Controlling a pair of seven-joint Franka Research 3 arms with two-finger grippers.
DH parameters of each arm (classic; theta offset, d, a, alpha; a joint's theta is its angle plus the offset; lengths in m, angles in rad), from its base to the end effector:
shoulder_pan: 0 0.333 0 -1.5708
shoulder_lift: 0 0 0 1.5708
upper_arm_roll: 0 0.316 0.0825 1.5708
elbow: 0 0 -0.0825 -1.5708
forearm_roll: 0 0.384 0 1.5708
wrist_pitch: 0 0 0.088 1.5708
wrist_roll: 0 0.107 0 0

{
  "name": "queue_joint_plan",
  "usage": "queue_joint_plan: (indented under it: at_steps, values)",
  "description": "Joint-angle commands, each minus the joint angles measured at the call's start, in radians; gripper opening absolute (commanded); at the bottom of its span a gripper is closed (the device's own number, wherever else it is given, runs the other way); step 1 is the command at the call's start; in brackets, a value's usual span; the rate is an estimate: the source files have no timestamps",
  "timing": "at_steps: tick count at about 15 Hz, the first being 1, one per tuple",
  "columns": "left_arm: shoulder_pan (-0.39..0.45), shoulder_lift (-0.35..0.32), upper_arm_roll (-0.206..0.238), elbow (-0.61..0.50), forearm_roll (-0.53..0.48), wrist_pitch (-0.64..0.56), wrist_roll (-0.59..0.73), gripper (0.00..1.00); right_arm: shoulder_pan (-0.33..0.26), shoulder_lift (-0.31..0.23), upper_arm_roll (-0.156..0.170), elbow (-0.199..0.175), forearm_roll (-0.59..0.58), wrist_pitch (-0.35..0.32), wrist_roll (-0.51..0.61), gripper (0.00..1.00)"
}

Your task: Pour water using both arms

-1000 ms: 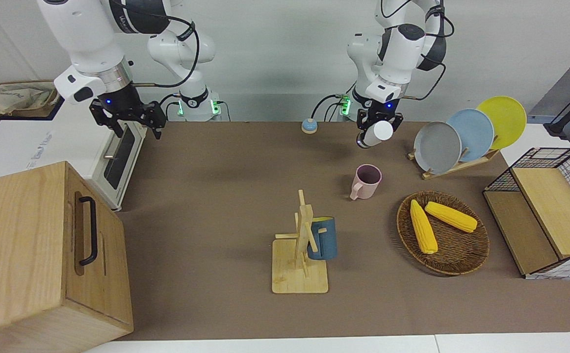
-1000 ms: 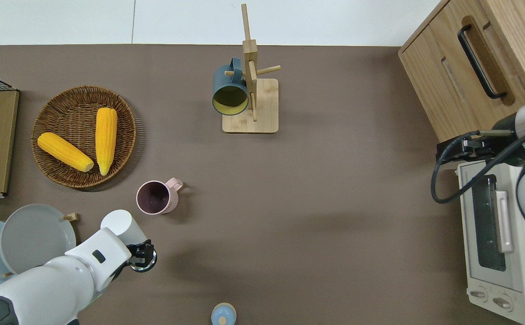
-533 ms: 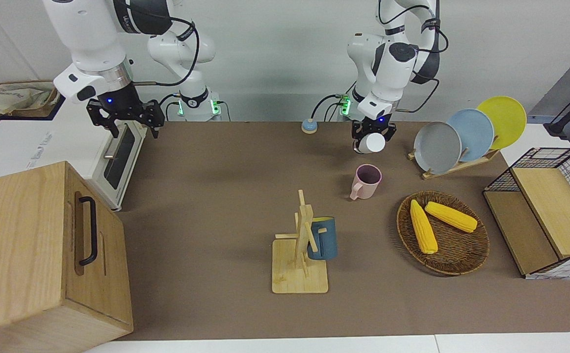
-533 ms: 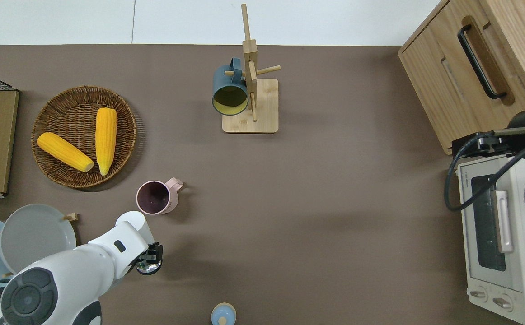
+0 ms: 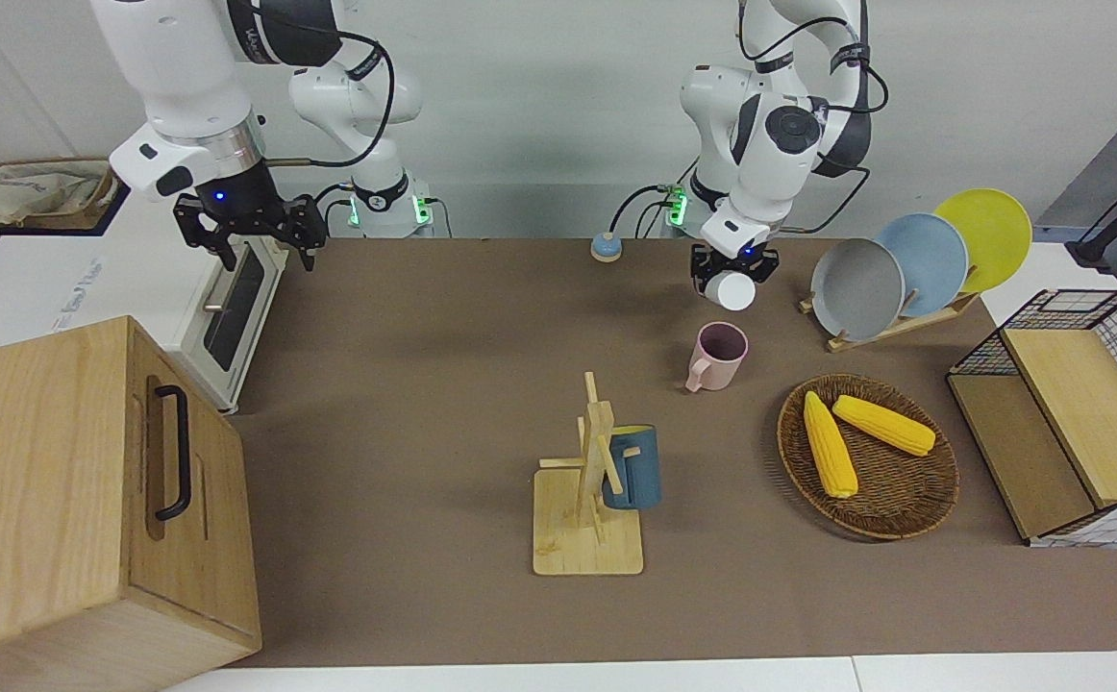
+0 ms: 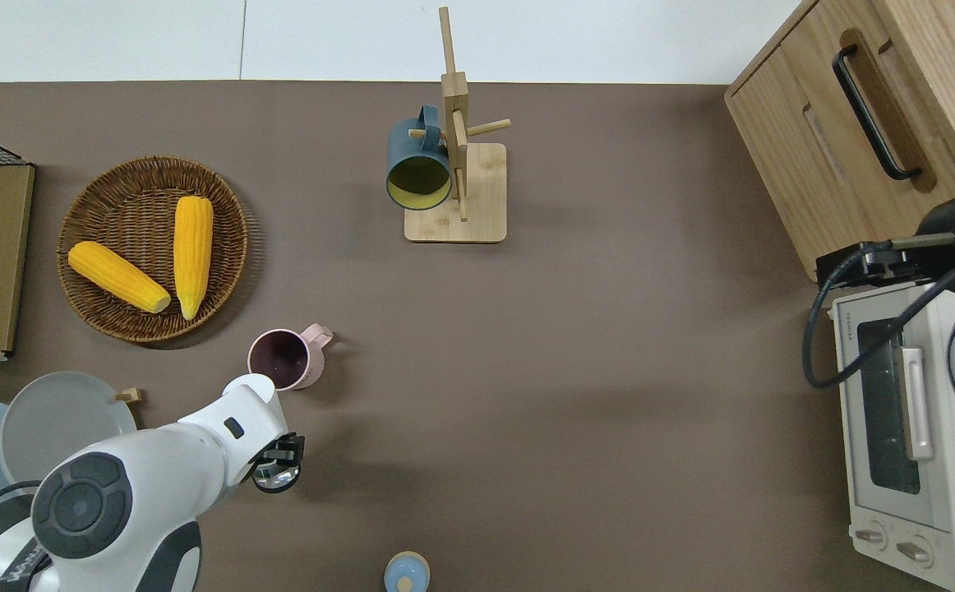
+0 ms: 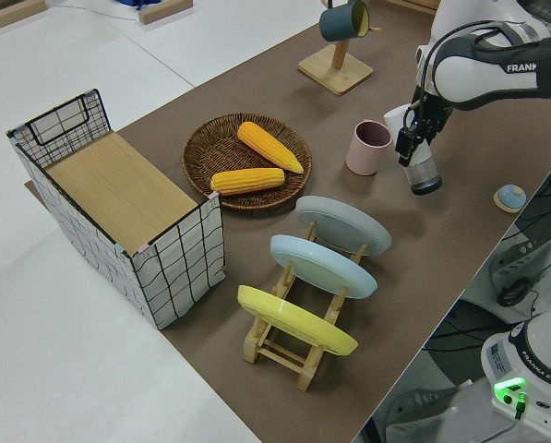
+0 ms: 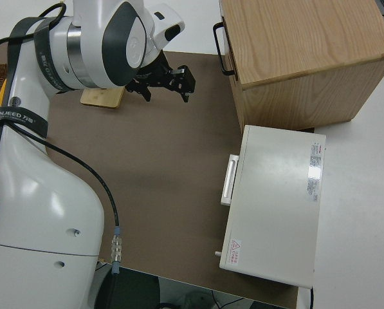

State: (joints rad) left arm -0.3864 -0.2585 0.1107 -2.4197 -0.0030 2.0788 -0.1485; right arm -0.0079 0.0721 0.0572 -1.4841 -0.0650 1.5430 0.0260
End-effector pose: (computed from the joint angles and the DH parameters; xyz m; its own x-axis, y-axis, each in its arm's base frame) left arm 0.4262 -0.1204 0.3998 0.9876 -0.1304 -0.0874 -0.1293 -0.9914 0.0180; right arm 0.5741 0.0199 0.6224 0.9997 0.0214 -0.0114 0.0221 -0.9979 0.0611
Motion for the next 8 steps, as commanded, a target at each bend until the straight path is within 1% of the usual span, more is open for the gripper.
queue_joint_plan:
  at_steps: [1,5,8]
  values:
    - [-0.005,0.027,0.015,0.073,-0.022,-0.091,0.035,0.00,-0.009,-0.006,0.006,0.005,0.005,0.002,-0.018,0.987]
    - [-0.002,0.090,0.017,0.154,-0.032,-0.186,0.043,0.00,-0.009,-0.006,0.007,0.005,0.007,0.002,-0.018,0.987]
    - [-0.002,0.125,0.017,0.189,-0.041,-0.209,0.044,0.00,-0.009,-0.008,0.007,0.005,0.007,0.000,-0.018,0.987]
